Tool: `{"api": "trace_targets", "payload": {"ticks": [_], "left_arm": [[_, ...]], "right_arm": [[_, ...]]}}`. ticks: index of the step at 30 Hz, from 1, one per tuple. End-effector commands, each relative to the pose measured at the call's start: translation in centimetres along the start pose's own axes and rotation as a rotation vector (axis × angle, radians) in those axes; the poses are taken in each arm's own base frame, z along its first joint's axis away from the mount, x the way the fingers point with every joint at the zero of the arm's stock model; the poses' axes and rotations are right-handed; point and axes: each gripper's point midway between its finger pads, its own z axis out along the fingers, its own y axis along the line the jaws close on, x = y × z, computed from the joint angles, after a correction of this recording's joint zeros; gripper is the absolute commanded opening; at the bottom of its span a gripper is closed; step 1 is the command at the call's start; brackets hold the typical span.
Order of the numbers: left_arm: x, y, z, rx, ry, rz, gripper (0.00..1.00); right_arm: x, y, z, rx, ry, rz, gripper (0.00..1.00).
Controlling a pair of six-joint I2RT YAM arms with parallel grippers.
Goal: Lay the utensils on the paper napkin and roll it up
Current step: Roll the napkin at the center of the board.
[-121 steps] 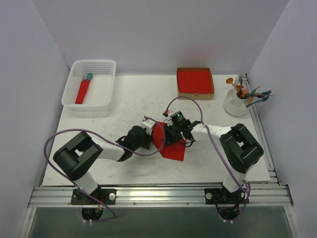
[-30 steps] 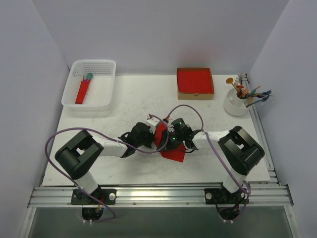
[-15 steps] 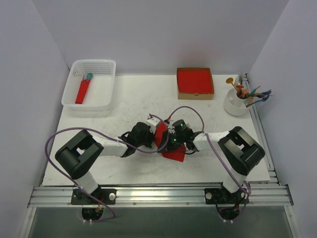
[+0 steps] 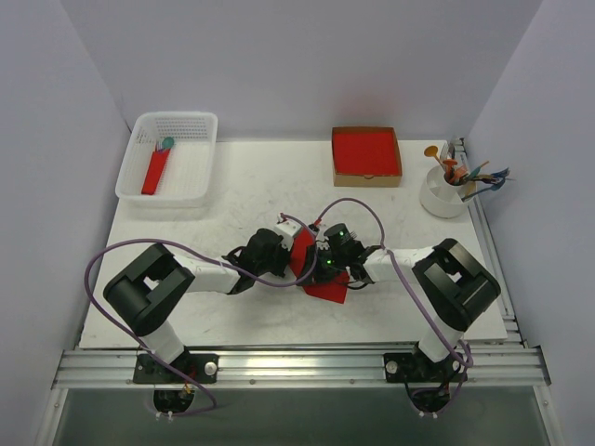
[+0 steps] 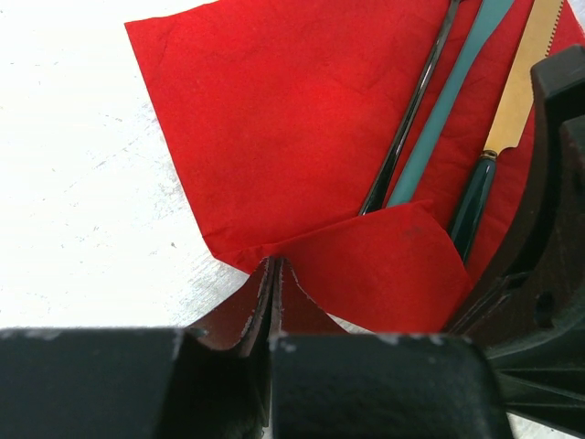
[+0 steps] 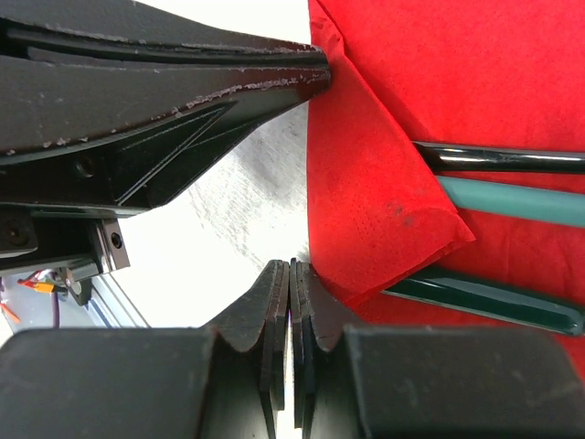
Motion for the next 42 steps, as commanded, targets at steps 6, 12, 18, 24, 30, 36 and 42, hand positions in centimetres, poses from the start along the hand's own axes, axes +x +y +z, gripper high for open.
{"api": "trace_targets", "payload": {"ticks": [6, 12, 18, 24, 30, 36, 42], "left_arm": [[-0.4, -0.5, 0.4, 0.014, 0.008, 0.020, 0.02], [-0.4, -0.5, 0.4, 0.012, 0.010, 0.020, 0.02], [-0.5, -0.6, 0.4, 0.013, 0.010, 0.023, 0.02], [-0.6, -0.5, 0.4, 0.010, 0.009, 0.023, 0.02], [-0.6, -0.5, 0.4, 0.012, 0.011, 0.026, 0.02], [-0.6, -0.6, 0.6, 0.012, 0.017, 0.028, 0.02], [-0.5, -0.5, 0.8, 0.004, 0.027, 0.022, 0.02]], "right_arm": [[-1.9, 1.3, -1.1, 0.004, -0.045, -0.050, 0.00], [-1.6, 0.7, -1.0, 0.026, -0.036, -0.049, 0.00], [-2.1, 1.0, -1.2, 0.029, -0.047, -0.057, 0.00], [-1.7, -0.2, -0.8, 0.068, -0.032, -0.048, 0.00], [-0.7, -1.7, -0.4, 0.123, -0.005, -0.039, 0.00], [0.0, -2.1, -0.6, 0.151, 0.008, -0.046, 0.00], [0.6, -2.1, -0.9, 0.180, 0.021, -0.072, 0.00]]}}
